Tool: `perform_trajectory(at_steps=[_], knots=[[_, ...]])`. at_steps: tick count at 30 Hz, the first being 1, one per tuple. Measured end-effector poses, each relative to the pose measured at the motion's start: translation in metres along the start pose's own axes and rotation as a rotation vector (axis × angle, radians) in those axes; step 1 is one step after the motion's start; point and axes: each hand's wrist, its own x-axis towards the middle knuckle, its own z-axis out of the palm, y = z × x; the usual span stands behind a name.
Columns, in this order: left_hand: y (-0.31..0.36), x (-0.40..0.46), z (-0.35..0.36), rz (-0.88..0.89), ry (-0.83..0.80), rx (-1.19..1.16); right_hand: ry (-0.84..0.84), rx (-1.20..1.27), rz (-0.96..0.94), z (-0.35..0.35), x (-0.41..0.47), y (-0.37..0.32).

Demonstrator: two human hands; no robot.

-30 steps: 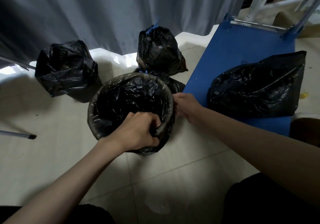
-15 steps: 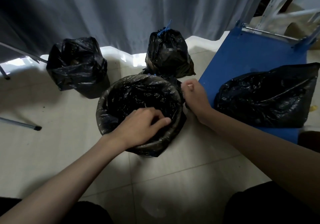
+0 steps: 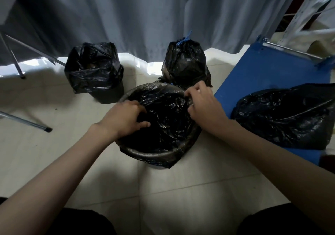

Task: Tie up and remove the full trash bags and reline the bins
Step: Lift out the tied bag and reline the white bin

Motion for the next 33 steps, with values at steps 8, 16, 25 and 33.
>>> perform_trajectory(at_steps=[8,16,25,33], knots=[[-0.027,-0.022,-0.005,-0.304,0.03,0.033,-0.174,-0.036,0.108,-0.006,-0.007,-0.001],[-0.023,-0.029,0.01,-0.342,0.056,0.051,-0.223,0.022,0.095,0.002,-0.012,-0.011],[-0.05,-0.062,0.009,-0.499,-0.073,-0.134,-0.286,0.159,0.086,0.012,0.005,-0.04],[-0.068,-0.104,-0.005,-0.582,-0.205,-0.216,-0.648,0.411,-0.193,0.027,0.015,-0.082]])
